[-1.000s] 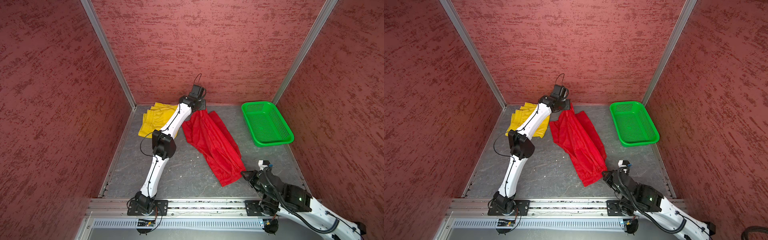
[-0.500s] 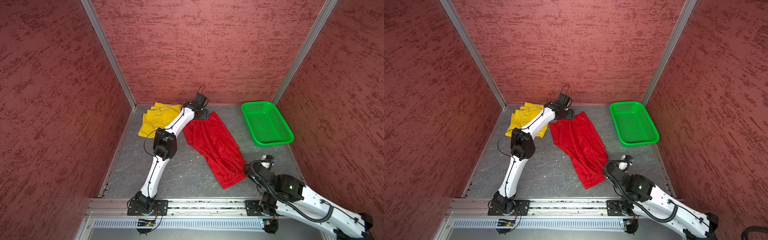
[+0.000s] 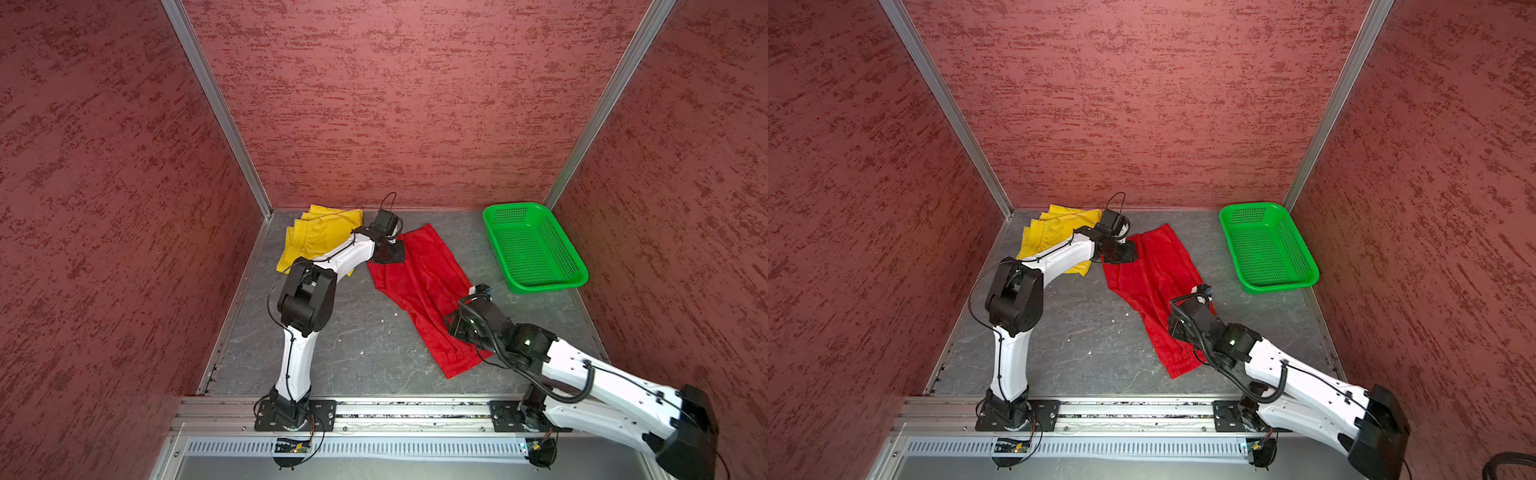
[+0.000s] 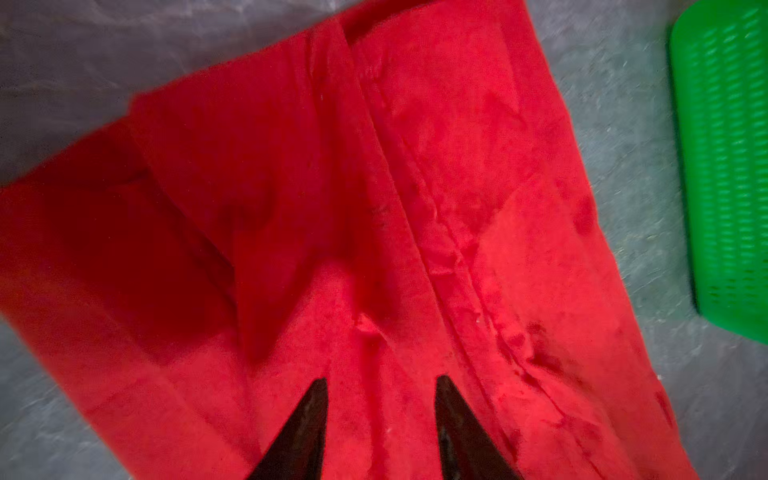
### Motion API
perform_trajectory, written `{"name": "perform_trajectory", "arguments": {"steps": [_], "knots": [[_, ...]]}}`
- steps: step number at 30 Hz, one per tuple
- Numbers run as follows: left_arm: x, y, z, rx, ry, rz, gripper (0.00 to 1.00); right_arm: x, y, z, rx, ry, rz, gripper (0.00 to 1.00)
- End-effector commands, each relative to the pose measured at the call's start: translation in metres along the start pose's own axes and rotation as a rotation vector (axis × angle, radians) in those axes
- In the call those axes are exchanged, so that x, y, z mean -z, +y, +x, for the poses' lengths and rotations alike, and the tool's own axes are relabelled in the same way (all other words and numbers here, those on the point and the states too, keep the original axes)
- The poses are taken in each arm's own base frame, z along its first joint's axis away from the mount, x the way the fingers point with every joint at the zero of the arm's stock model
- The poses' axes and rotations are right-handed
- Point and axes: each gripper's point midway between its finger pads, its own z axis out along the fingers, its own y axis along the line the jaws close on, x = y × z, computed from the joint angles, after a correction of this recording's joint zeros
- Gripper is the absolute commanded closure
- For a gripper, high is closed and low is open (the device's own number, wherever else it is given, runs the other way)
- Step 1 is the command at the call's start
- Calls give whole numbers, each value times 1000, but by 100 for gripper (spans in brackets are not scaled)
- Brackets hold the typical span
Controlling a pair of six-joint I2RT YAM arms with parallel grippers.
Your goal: Fold and stack the shorts
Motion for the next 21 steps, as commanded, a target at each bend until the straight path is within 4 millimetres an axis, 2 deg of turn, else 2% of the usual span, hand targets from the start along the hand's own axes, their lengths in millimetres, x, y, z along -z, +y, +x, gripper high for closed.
{"name": "perform_trajectory", "arguments": {"steps": [1,4,6,9,12,14,16,19,21], "knots": [[-28,8,11,22,29,2,65,-17,10,3,-62,71,-130,50],[-40,29,24,35,70,-66,71,-32,-37,4,-145,87,-17,50],[-40,45,32,43,80,-107,72,-37,-69,4,-183,90,65,50],[-34,64,42,64,80,-141,73,-38,-114,7,-232,106,189,50],[-24,80,52,79,67,-170,73,-30,-144,2,-258,99,283,50],[-16,85,54,86,56,-175,73,-26,-148,-7,-254,81,288,49],[-7,84,53,80,39,-166,72,-24,-145,-18,-242,69,266,48],[14,66,44,60,-5,-110,62,-15,-117,-42,-185,57,176,45],[37,41,36,6,-60,-59,54,-2,-92,-61,-144,34,104,43]]}}
